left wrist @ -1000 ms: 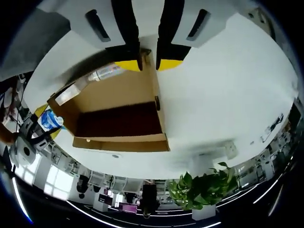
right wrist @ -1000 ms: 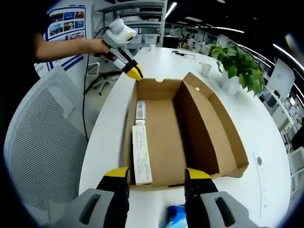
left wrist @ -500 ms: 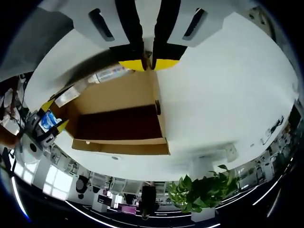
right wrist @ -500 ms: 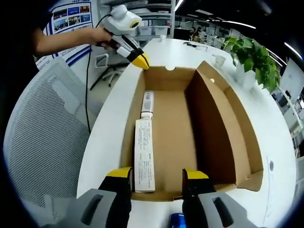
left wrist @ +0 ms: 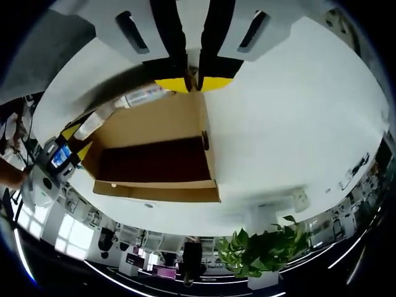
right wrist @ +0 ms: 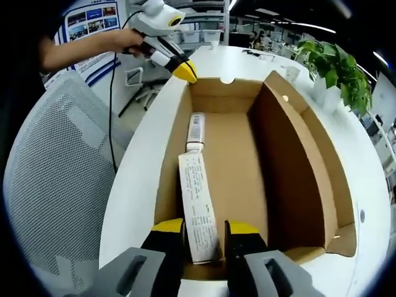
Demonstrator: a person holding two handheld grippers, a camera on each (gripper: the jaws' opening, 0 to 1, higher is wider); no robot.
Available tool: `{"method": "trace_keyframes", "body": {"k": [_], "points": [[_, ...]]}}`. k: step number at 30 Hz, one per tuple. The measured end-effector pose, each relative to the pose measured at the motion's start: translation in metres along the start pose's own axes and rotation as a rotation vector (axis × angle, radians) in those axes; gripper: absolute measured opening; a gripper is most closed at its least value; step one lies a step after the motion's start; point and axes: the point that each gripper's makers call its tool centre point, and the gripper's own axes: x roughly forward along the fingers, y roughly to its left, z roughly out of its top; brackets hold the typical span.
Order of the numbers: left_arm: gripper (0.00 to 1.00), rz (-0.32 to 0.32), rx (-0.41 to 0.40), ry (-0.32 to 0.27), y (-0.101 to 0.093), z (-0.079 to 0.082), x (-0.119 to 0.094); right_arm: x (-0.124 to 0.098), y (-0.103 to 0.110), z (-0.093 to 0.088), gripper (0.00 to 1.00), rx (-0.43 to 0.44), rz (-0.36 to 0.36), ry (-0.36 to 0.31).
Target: Operate the shoe box by opening the lid, removing the specified soft item, and placing it in the target area until the item is outside and the box remains undamaged.
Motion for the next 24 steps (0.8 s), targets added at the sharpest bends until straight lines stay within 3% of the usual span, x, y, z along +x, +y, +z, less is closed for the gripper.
{"method": "trace_keyframes", "body": {"k": [10,24], "points": [[0.03,0.008,-0.019,-0.01,0.0,0.0,0.0,-0.002,0.002,0.0,0.14,-0.027,-0.01,-0.008],[0.03,0.016,-0.024,-0.011,0.001,0.0,0.0,-0.016,-0.004,0.013,0.13,-0.036,-0.066,-0.044]]}}
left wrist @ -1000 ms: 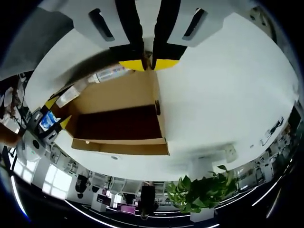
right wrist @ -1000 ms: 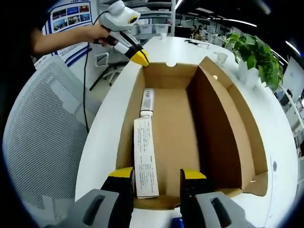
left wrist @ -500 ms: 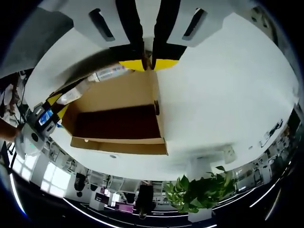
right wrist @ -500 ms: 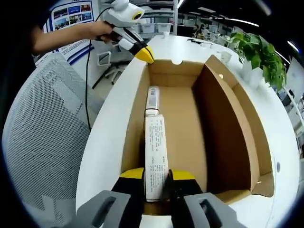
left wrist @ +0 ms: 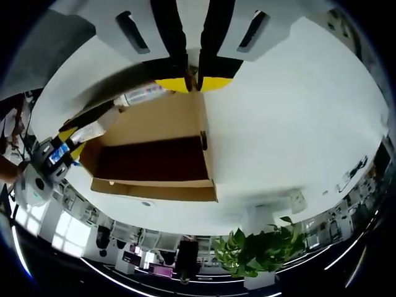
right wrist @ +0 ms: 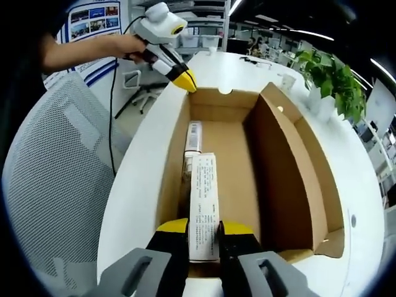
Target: Operate the shoe box by opening the lid, removing the specified soft item, and placing it in the target area until the item is outside and the box remains undamaged.
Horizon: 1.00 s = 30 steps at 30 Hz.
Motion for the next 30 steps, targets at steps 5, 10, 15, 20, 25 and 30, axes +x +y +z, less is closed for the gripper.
{"method": "trace_keyframes", "body": {"k": [5,10,15,20,25,30], "points": [[0.03,0.002,-0.002,0.001,0.0,0.0,0.0,-0.007,-0.001,0.006,0.13,-0.015,-0.012,-0.012],[0.03,0.003,-0.008,0.003,0.0,0.0,0.0,-0.018,-0.005,0.014,0.13,-0.018,-0.037,-0.024],[0.03,0.006,-0.007,0.005,0.0,0.0,-0.001,-0.032,-0.007,0.023,0.13,-0.026,-0.052,-0.041],[0.03,0.006,-0.016,0.001,0.0,0.0,-0.001,-0.042,-0.006,0.032,0.13,-0.034,-0.058,-0.058],[0.03,0.01,-0.024,-0.002,-0.001,-0.001,-0.001,-0.055,-0.007,0.038,0.13,-0.046,-0.066,-0.07],[0.03,0.012,-0.026,-0.004,-0.001,-0.001,-0.001,-0.068,-0.006,0.043,0.13,-0.045,-0.075,-0.089]]}}
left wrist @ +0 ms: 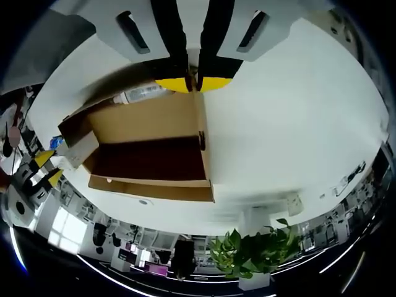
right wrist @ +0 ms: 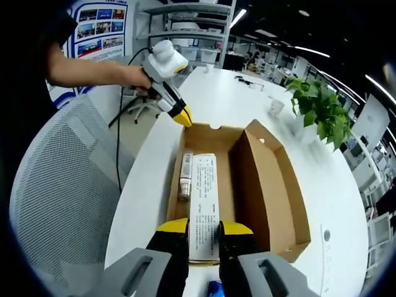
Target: Operate the shoe box by opening the lid, removing the specified soft item, and placing it in the target area until the item is outside and the box remains undamaged.
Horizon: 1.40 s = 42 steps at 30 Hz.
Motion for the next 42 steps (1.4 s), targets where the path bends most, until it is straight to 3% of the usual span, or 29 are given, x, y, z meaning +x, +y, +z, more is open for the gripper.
{"method": "trace_keyframes", "body": {"k": [9,21,42], "points": [[0.02,0.003,0.003,0.002,0.0,-0.001,-0.001,-0.02,-0.002,0.003,0.13,-0.014,-0.018,-0.016],[0.03,0.002,0.016,0.013,0.0,0.0,-0.001,-0.044,-0.011,-0.007,0.13,-0.033,-0.041,-0.012],[0.03,-0.006,0.005,0.018,0.001,0.0,0.0,-0.085,-0.036,-0.046,0.13,-0.015,-0.111,0.022]]}}
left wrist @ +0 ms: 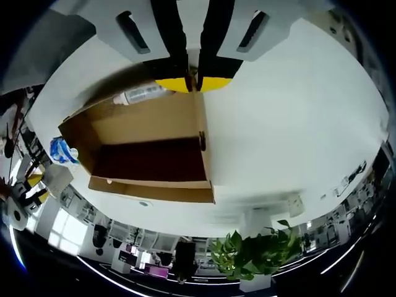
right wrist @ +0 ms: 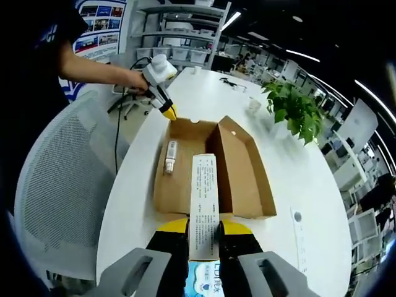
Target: Operate the shoe box by opening the lid, removing the specified soft item, and placing it in the target area until the item is outside and the box remains undamaged.
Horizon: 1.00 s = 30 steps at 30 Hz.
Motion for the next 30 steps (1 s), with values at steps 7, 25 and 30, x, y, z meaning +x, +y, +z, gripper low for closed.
{"method": "trace_keyframes", "body": {"k": [7,25,30], "points": [[0.03,-0.003,0.001,-0.002,0.0,0.0,0.0,-0.013,-0.012,-0.015,0.13,0.012,-0.039,0.01],[0.03,-0.011,0.018,0.012,-0.001,0.0,0.0,-0.041,-0.032,-0.068,0.13,0.044,-0.104,0.084],[0.03,-0.011,0.029,0.021,-0.002,0.0,0.001,-0.046,-0.037,-0.083,0.13,0.055,-0.115,0.102]]}}
